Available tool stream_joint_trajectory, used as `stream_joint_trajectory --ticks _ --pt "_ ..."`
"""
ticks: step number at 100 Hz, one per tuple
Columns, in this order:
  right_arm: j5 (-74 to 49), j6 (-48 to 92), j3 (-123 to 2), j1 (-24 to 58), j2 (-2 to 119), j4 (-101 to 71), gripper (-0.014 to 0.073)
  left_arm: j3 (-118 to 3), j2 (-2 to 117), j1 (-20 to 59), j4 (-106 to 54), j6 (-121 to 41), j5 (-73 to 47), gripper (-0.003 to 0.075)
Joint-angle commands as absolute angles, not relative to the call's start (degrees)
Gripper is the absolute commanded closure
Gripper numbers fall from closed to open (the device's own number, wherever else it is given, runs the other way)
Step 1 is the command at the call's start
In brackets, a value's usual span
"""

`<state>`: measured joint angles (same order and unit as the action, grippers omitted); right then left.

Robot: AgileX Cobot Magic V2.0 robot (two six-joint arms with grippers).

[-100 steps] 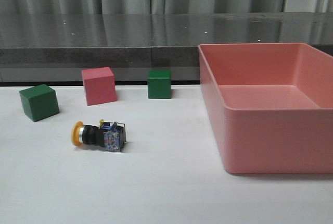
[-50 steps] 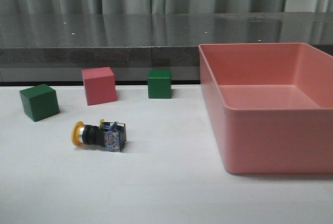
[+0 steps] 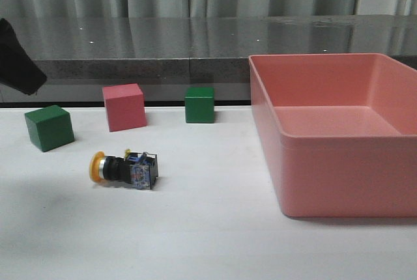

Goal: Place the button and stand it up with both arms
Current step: 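Move the left gripper down over the lying button's yellow cap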

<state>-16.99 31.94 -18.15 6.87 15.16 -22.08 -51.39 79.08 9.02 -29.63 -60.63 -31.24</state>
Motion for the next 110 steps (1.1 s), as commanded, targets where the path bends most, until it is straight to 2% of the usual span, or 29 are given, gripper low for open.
stream_joint_trajectory --ticks 1,11,17,27,39,49,60,90,110 --pt "-13.18 31.77 -19.64 6.57 15.58 -23.1 0.0655 -53.34 78.65 9.54 -32.02 -61.02 -27.05 0.0211" --pt "-13.18 31.77 -19.64 6.57 15.58 -23.1 0.0655 -53.34 79.51 9.54 -33.25 -61.15 -23.77 0.026" --pt "-13.24 31.77 -19.64 6.57 15.58 -23.1 0.0655 -53.34 80.08 9.54 -33.63 -62.2 -21.51 0.0262" --pt "-13.24 31.77 -19.64 6.57 15.58 -23.1 0.0655 -53.34 80.76 9.54 -38.19 -73.52 -20.63 0.0244" --pt "-13.24 31.77 -19.64 6.57 15.58 -23.1 0.0655 -53.34 82.2 9.42 -56.47 -93.77 -21.18 0.0222" --pt "-13.24 31.77 -19.64 6.57 15.58 -23.1 0.0655 -53.34 84.32 8.94 -74.09 -112.17 -26.54 0.0222" --pt "-13.24 31.77 -19.64 6.57 15.58 -23.1 0.0655 -53.34 86.97 7.96 -84.14 -125.65 -36.39 0.0222" --pt "-13.62 31.77 -19.64 6.57 15.58 -23.1 0.0655 -53.58 97.8 2.12 -85.85 -135.63 -54.49 0.0222" --pt "-13.74 31.77 -19.64 6.57 15.58 -23.1 0.0655 -53.58 105.91 -1.18 -86.5 -142.0 -60.82 0.0222"
